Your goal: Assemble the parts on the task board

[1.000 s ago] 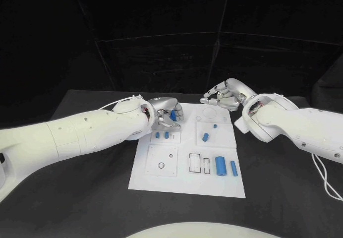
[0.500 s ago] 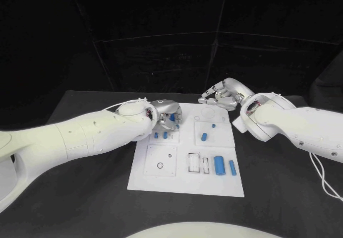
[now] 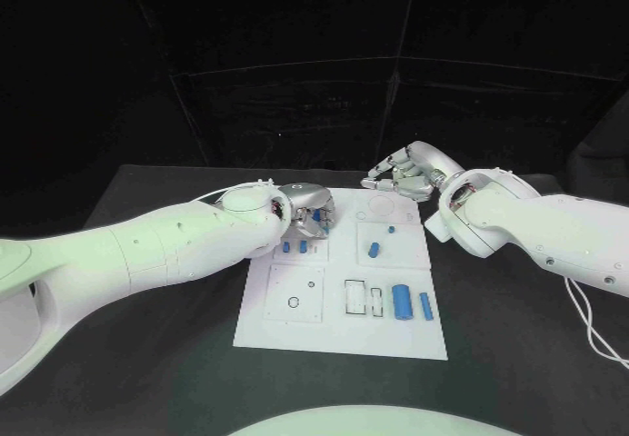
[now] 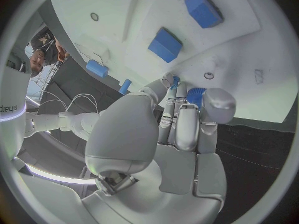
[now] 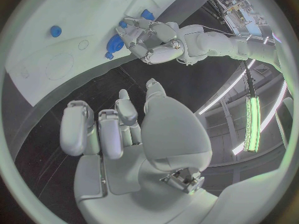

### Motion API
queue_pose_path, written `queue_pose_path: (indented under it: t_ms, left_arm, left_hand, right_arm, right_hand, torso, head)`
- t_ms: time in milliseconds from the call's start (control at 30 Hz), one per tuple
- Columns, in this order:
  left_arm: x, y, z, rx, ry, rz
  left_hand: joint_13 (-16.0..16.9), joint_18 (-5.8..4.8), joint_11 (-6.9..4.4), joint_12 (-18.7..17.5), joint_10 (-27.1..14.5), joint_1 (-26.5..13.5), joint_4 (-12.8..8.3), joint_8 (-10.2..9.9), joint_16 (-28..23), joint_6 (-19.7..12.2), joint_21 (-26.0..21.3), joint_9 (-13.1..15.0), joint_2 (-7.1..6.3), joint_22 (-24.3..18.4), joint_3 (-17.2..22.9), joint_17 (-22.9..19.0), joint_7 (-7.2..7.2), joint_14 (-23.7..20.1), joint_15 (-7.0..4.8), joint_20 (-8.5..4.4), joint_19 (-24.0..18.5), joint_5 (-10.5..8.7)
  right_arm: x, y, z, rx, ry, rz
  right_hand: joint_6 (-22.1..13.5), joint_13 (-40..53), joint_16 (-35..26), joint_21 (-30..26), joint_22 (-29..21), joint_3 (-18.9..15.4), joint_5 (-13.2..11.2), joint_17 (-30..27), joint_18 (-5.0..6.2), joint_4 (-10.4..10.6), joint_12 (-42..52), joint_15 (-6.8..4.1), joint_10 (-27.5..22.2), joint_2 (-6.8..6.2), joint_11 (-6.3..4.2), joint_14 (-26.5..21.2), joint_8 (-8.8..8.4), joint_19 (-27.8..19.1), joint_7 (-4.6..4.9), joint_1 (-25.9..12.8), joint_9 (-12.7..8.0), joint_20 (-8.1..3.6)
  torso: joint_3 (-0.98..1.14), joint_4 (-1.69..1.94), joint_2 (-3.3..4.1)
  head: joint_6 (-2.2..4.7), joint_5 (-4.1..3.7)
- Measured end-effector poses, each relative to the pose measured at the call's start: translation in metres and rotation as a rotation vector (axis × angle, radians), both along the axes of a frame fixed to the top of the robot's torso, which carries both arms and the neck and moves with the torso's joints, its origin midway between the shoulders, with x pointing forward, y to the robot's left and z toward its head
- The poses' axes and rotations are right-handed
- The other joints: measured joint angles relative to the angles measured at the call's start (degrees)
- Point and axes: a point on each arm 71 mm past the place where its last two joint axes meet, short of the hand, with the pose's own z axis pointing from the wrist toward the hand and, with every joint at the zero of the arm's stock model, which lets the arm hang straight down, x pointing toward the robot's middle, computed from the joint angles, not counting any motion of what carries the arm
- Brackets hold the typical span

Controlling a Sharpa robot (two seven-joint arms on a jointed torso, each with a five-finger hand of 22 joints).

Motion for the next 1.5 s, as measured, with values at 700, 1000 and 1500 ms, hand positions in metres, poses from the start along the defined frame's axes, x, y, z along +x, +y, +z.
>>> queue_pose_path:
  t_ms: [700,1000,1500]
  left_arm:
    - [0.0,0.008,-0.001,-0.004,-0.019,0.012]
    - [-0.007,0.014,0.011,-0.065,-0.039,0.004]
    - [-0.008,0.054,0.025,-0.1,-0.04,0.06]
  left_hand:
    - [-1.3,-0.6,-1.22,-0.89,5.54,1.34,-2.03,0.05,-0.46,4.72,4.31,-0.17,1.62,4.88,4.91,-2.28,-0.82,-0.1,-1.15,-1.14,1.55,-0.23]
    - [-1.74,-0.57,-1.03,-1.79,6.56,1.42,-2.61,-0.68,-0.46,5.3,4.65,-0.37,1.53,5.35,5.92,-2.86,-0.82,-0.1,-1.15,-1.14,1.55,-0.45]
    - [-1.96,-0.55,-1.23,-2.71,7.21,0.84,-3.1,-1.34,-0.46,5.53,4.88,-0.51,0.95,5.82,6.41,-3.36,-0.6,-0.11,-1.14,-1.14,1.55,-0.22]
  right_arm:
    - [0.0,0.0,0.0,0.0,0.0,0.0]
    - [0.001,-0.002,0.0,-0.001,0.0,-0.004]
    - [0.001,-0.004,-0.001,-0.003,0.001,-0.009]
  right_hand:
    - [0.0,0.0,0.0,0.0,0.0,0.0,0.0,-0.01,0.0,0.0,0.0,0.0,0.0,0.29,0.0,0.0,0.0,0.0,0.0,0.29,0.0,0.0]
    - [0.0,0.01,0.0,0.0,0.0,0.0,0.0,-0.01,0.0,0.0,0.0,0.0,0.0,0.29,0.0,0.0,0.0,0.0,0.0,0.29,0.0,0.0]
    - [0.0,0.01,0.0,0.0,0.0,0.0,0.0,-0.02,0.0,0.0,0.0,0.0,0.0,0.29,0.0,0.0,0.21,0.0,0.0,0.29,0.0,0.0]
  torso:
    - [0.0,0.01,-0.03]
    - [-0.03,0.03,-0.07]
    - [-0.05,0.25,-0.13]
  head:
    - [0.07,-0.23]
    - [0.35,-0.36]
    - [0.64,0.13]
